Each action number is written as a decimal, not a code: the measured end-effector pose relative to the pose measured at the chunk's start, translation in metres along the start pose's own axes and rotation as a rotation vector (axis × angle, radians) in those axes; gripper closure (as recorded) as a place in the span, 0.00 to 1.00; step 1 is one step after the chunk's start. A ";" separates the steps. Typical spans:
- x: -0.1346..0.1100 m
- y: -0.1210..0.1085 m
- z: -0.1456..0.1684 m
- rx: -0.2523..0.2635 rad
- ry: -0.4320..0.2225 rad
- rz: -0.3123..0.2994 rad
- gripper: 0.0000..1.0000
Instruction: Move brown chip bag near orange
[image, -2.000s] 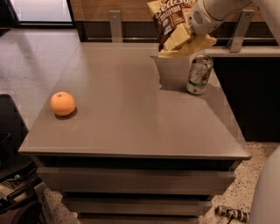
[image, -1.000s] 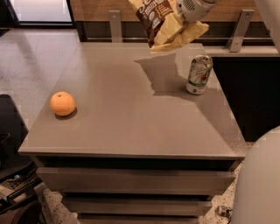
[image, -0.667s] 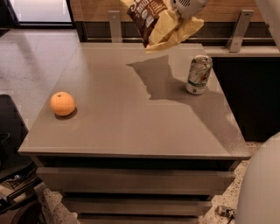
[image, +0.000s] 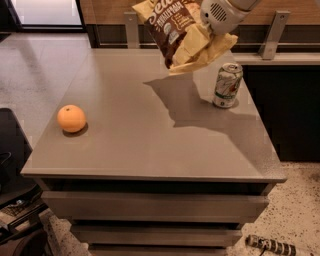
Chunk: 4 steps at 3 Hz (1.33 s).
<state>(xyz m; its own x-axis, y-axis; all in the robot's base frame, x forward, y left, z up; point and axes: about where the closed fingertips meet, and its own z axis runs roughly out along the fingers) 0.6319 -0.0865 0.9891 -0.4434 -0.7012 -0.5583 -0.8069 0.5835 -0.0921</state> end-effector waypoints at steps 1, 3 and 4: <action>0.020 0.019 -0.003 -0.023 0.014 -0.011 1.00; 0.049 0.057 0.016 -0.110 0.077 -0.057 1.00; 0.063 0.076 0.034 -0.156 0.108 -0.067 1.00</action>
Offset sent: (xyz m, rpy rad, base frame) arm -0.0700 -0.0045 -0.0449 -0.0501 0.1034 0.1037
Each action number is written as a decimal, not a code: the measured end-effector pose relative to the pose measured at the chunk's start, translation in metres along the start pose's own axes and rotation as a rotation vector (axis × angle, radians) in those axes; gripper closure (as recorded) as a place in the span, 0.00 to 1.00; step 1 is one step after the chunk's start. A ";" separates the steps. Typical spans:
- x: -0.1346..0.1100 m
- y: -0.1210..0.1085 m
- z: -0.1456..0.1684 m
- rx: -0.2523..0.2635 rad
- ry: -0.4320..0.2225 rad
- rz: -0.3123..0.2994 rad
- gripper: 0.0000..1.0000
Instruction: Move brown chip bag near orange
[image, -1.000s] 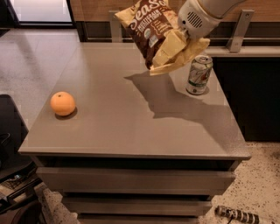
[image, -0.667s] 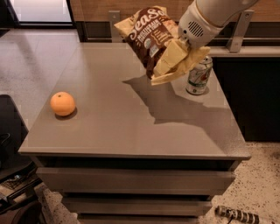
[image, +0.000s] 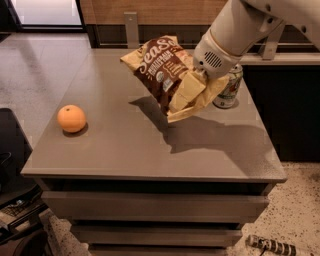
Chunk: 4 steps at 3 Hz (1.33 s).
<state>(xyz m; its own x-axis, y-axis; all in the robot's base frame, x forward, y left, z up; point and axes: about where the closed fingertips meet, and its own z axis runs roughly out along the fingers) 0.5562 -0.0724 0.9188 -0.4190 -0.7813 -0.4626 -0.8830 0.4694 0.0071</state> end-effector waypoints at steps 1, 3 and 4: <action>0.010 0.019 0.020 -0.031 0.005 0.004 1.00; 0.002 0.065 0.059 -0.036 -0.029 0.025 1.00; -0.011 0.086 0.079 -0.031 -0.029 0.025 1.00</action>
Offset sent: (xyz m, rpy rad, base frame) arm -0.0535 0.0517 -0.0634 0.0612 0.0410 -0.0018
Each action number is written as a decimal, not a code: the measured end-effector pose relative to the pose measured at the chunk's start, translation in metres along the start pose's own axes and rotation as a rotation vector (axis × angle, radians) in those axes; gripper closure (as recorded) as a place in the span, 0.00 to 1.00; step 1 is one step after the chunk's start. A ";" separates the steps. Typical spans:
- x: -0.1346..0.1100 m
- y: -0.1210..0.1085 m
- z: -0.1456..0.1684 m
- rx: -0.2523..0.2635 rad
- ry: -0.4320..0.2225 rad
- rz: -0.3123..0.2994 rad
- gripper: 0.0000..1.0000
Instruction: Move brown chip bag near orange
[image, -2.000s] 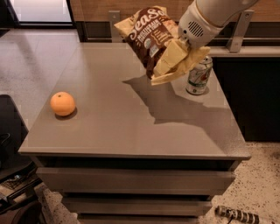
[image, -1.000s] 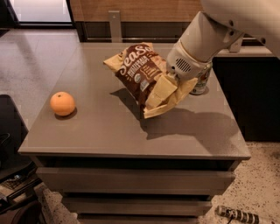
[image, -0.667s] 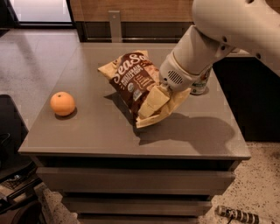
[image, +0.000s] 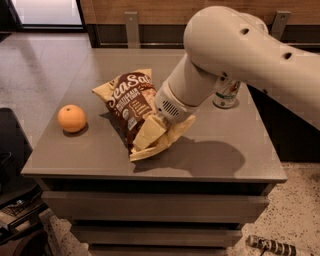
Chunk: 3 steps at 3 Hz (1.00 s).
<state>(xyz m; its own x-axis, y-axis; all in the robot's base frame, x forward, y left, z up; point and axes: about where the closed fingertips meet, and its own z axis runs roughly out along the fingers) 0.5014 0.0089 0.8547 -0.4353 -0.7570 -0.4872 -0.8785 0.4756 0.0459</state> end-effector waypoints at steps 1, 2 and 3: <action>-0.013 0.020 0.015 -0.005 0.023 -0.007 1.00; -0.023 0.034 0.025 -0.016 0.042 -0.011 1.00; -0.024 0.036 0.025 -0.014 0.042 -0.012 0.82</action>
Offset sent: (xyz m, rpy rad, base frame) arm -0.0197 0.0675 -0.0142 -0.0444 0.0500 0.0280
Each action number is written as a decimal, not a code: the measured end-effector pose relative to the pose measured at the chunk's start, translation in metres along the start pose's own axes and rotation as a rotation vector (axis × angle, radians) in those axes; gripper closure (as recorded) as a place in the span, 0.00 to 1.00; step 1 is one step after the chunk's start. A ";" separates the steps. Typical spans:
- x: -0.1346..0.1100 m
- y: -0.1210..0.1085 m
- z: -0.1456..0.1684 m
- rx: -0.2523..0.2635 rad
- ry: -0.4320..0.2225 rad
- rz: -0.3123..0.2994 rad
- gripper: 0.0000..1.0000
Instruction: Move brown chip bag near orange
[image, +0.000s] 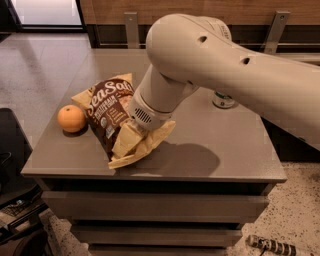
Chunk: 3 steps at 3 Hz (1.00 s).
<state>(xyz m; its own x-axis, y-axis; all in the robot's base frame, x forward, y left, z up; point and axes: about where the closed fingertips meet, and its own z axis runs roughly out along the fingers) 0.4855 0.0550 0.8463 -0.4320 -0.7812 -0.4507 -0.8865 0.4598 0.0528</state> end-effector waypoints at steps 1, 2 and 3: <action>0.000 0.001 0.000 0.001 0.001 -0.002 0.59; -0.001 0.002 -0.001 0.002 0.001 -0.005 0.36; -0.001 0.003 -0.001 0.004 0.002 -0.007 0.12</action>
Offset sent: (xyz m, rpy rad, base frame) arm -0.0009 0.0005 0.0006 -0.0013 -0.0015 0.0014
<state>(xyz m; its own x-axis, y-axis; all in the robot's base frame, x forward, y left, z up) 0.4826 0.0567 0.8482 -0.4256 -0.7853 -0.4497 -0.8891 0.4554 0.0463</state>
